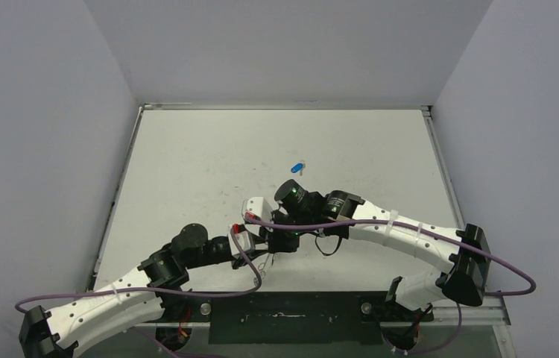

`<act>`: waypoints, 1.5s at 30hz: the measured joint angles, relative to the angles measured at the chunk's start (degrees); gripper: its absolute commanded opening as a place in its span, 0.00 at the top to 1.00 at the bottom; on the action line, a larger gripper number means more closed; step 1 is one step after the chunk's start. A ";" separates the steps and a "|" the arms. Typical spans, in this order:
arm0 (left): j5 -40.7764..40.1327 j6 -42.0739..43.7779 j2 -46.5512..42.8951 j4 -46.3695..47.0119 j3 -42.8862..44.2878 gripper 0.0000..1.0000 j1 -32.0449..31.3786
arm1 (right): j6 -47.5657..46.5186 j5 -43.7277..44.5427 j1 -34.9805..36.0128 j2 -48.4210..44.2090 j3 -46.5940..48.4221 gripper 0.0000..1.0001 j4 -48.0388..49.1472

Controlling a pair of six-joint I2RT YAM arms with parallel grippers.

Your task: Put the keys on the keyring

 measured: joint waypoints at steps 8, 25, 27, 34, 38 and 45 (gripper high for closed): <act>2.47 -0.79 2.29 2.12 -0.11 0.94 0.00 | -0.07 1.42 0.59 0.35 0.37 1.00 -1.29; 5.66 -0.33 3.54 2.21 -0.11 0.81 0.11 | -0.20 2.27 0.66 0.35 0.44 1.00 -1.73; 5.81 -0.33 3.74 2.34 -0.11 0.82 0.11 | -0.20 2.27 0.66 0.37 0.44 1.00 -1.73; 5.70 -0.04 4.13 2.62 -0.11 1.00 0.15 | -0.22 2.23 0.66 0.44 0.44 1.00 -2.01; 5.81 -0.04 3.98 2.64 -0.26 1.00 0.15 | -0.22 2.47 0.92 0.44 0.44 0.98 -2.08; 5.07 -1.20 0.63 4.24 -2.45 1.00 0.13 | 0.31 3.96 0.87 0.42 0.44 0.59 -0.44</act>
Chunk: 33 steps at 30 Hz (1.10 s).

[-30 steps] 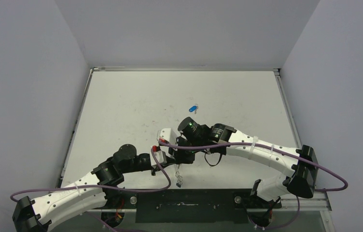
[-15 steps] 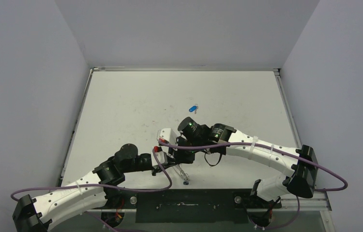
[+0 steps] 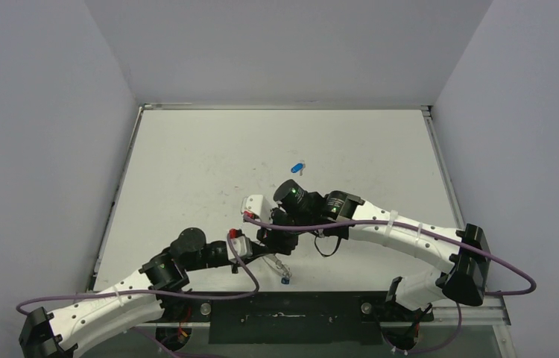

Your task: Put the keys on the keyring

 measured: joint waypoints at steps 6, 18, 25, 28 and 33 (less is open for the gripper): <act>-1.53 -1.77 -5.86 4.92 -5.95 1.00 -0.02 | 0.13 -0.04 -2.56 -3.17 -3.04 0.48 5.20; -0.33 -3.15 -11.65 16.11 -11.39 1.00 -0.20 | -3.21 -15.19 -8.09 -10.58 -12.39 0.53 14.69; 0.98 -3.28 -11.69 18.53 -11.39 1.00 -0.20 | -5.29 -20.24 -8.09 -10.99 -13.57 0.78 16.52; 1.14 -3.28 -11.39 18.67 -11.39 1.00 -0.20 | -5.70 -21.24 -8.09 -10.88 -13.57 0.91 16.41; 1.22 -3.28 -11.02 18.84 -11.39 1.00 -0.17 | -6.16 -21.18 -8.09 -9.90 -13.57 1.00 15.74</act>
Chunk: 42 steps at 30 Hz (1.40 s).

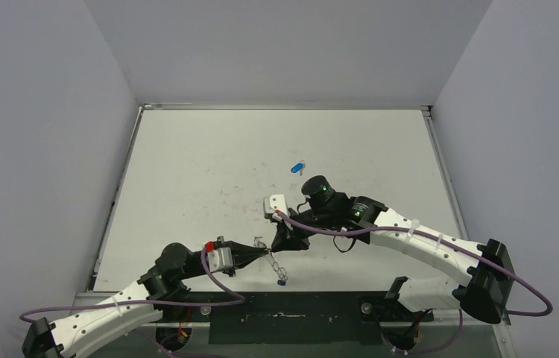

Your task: Put the keys on the keyring

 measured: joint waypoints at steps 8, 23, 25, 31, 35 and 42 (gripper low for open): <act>-0.04 0.15 0.02 0.00 0.00 1.00 -0.02 | -0.57 1.90 0.07 0.68 0.00 0.99 -0.76; 0.17 0.13 -0.20 0.02 0.00 1.00 -0.02 | -0.57 3.87 1.07 -2.14 -2.64 0.61 2.32; 0.17 0.13 -0.17 0.02 0.00 1.00 -0.02 | -0.22 3.28 1.09 -2.71 -2.64 0.65 3.87; 0.17 0.13 -0.17 0.02 0.00 1.00 -0.02 | 1.14 1.73 1.14 -2.05 -2.64 0.79 6.21; 0.15 0.13 -0.17 -0.17 0.00 1.00 -0.02 | 1.66 0.85 1.49 -0.63 -2.64 0.93 6.97; -0.35 0.00 -0.87 -1.25 0.00 1.00 0.00 | 1.09 0.35 1.49 -0.42 -2.64 1.00 6.60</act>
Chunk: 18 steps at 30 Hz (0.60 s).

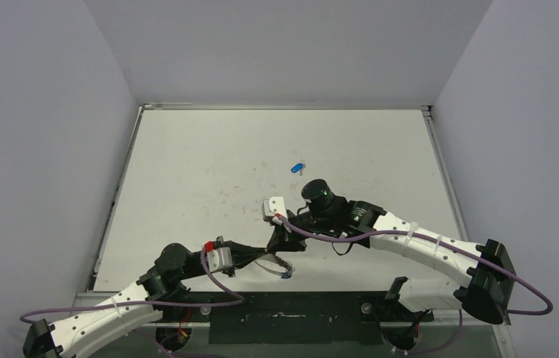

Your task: Put the keys on the keyring

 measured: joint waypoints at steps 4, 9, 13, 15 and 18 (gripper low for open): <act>-0.35 -0.04 -0.70 -0.94 0.00 1.00 -0.02 | -0.26 0.22 0.04 0.00 0.02 1.00 -0.31; -1.01 0.85 -1.64 -5.77 1.79 0.88 -0.22 | -0.35 2.64 1.16 0.00 0.72 1.00 -1.77; -2.01 2.43 -1.64 -10.73 4.87 0.84 -0.24 | 0.02 6.54 2.38 0.00 2.40 1.00 -4.76; -2.69 3.37 -1.60 -12.92 6.58 0.83 -0.24 | 0.24 8.52 2.91 0.13 3.39 1.00 -7.02; -3.54 4.74 -1.20 -16.20 9.16 0.82 -0.24 | 1.22 11.58 3.39 1.66 6.40 1.00 -10.56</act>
